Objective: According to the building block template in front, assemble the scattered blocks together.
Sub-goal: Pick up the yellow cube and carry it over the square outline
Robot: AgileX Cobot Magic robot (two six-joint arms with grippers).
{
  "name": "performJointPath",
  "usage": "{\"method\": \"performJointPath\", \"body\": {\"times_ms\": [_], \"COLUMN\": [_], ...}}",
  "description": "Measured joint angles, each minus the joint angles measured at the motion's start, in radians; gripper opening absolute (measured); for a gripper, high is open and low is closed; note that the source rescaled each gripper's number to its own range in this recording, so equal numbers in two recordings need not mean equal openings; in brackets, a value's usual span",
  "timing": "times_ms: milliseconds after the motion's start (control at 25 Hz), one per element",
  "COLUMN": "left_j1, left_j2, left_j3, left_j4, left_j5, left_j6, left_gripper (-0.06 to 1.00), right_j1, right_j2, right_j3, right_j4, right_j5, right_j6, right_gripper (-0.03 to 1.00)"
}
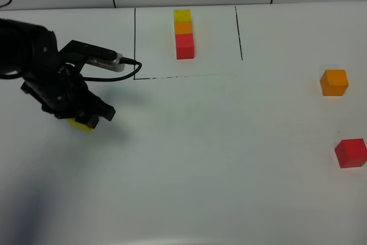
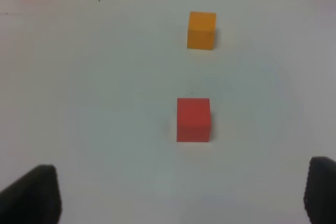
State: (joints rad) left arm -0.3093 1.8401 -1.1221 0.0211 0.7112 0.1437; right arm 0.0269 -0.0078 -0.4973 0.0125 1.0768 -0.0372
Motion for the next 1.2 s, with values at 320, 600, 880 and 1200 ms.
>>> {"method": "performJointPath", "body": {"times_ms": [320, 600, 880, 1200], "left_j1": [-0.097, -0.221, -0.288, -0.309], "left_j2": [0.208, 0.371, 0.499, 0.548], "left_j3": [-0.354, -0.611, -0.796, -0.844], "left_j4": [0.025, 0.064, 0.063, -0.007], "left_j5": [0.318, 0.429, 0.442, 0.366], "left_j6": [0.347, 0.583, 0.733, 0.875], "left_gripper": [0.01, 0.01, 0.01, 0.01], "right_j1": [0.000, 0.000, 0.000, 0.000], "right_j2": [0.000, 0.000, 0.000, 0.000], "right_j3": [0.000, 0.000, 0.000, 0.000], "right_j4": [0.000, 0.000, 0.000, 0.000], "right_j5": [0.000, 0.000, 0.000, 0.000], "right_j6": [0.001, 0.000, 0.000, 0.000], "right_gripper": [0.87, 0.87, 0.85, 0.85]}}
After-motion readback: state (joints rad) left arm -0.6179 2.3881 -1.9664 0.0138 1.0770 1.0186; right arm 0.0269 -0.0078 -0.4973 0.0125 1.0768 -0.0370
